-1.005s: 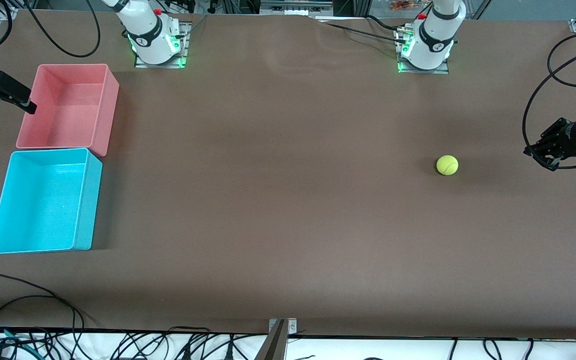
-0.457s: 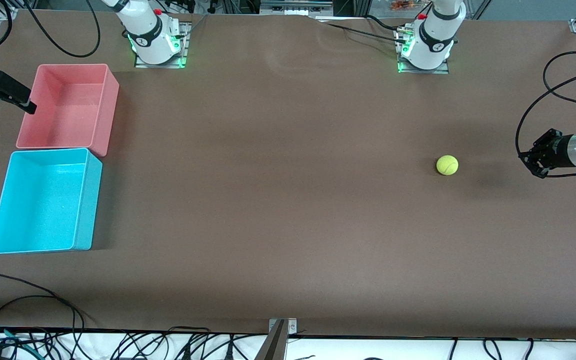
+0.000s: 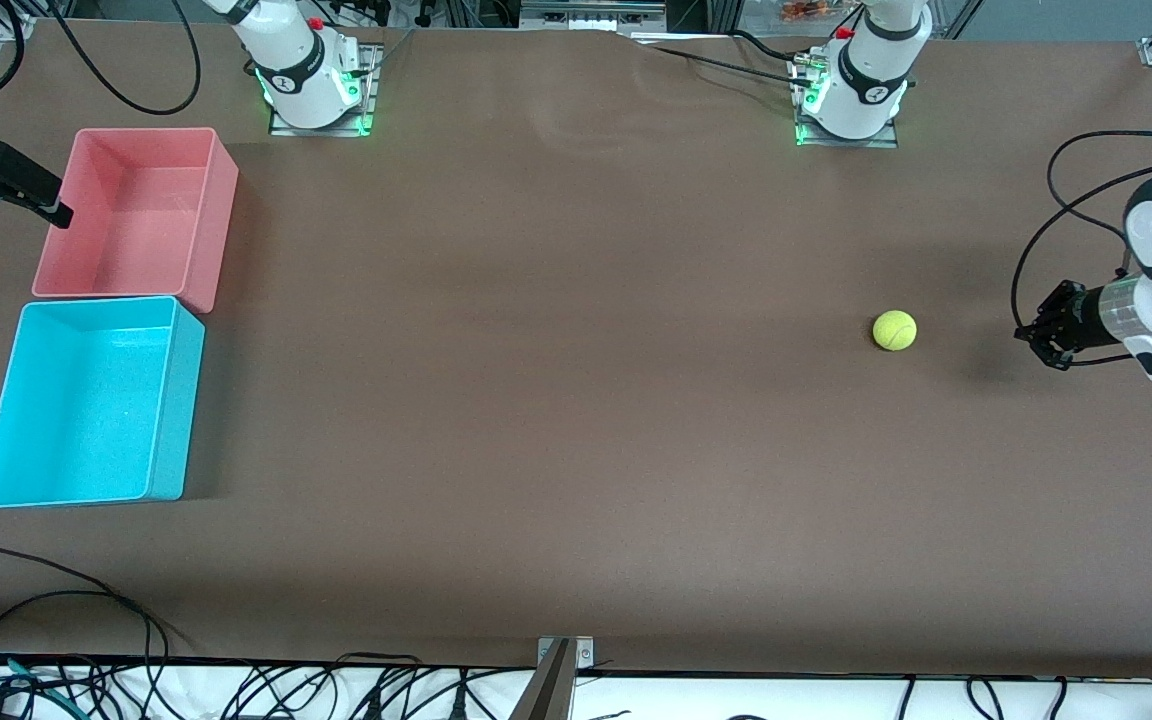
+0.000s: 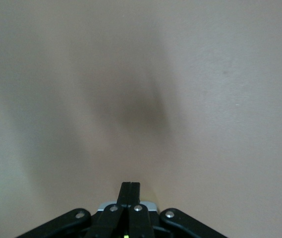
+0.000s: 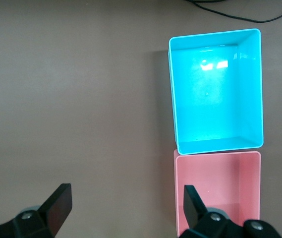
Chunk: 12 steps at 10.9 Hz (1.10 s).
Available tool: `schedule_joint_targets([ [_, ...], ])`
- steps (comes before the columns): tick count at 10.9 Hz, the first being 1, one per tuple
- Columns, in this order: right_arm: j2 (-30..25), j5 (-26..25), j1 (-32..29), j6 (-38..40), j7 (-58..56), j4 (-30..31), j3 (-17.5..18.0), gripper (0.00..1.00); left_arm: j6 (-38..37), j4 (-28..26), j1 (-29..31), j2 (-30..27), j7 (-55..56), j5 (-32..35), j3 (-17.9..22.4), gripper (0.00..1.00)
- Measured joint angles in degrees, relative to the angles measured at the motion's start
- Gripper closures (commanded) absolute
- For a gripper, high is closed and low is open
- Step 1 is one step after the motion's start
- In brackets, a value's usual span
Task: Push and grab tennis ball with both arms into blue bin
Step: 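Lower the left gripper, closed, beside the tennis ball, then push the tennis ball with the left gripper toward the cyan bin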
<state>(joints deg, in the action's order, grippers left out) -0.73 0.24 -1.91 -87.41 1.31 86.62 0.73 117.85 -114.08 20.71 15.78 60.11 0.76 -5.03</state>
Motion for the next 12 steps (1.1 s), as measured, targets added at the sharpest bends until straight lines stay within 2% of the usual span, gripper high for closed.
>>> schedule_joint_targets([
  [6, 0.0, 0.0, 0.0, 0.0, 0.0, 0.0, 0.0, 0.00, 25.1, -18.2, 0.7, -0.1, 2.7, -0.7, -0.1, 1.00],
  [8, 0.0, 0.0, 0.0, 0.0, 0.0, 0.0, 0.0, 0.00, 28.4, -19.8, 1.1, 1.5, 3.0, -0.7, -0.1, 1.00],
  [12, 0.0, 0.0, 0.0, 0.0, 0.0, 0.0, 0.0, 0.00, 29.1, -19.8, 1.9, 2.3, 3.0, -0.7, -0.1, 1.00],
])
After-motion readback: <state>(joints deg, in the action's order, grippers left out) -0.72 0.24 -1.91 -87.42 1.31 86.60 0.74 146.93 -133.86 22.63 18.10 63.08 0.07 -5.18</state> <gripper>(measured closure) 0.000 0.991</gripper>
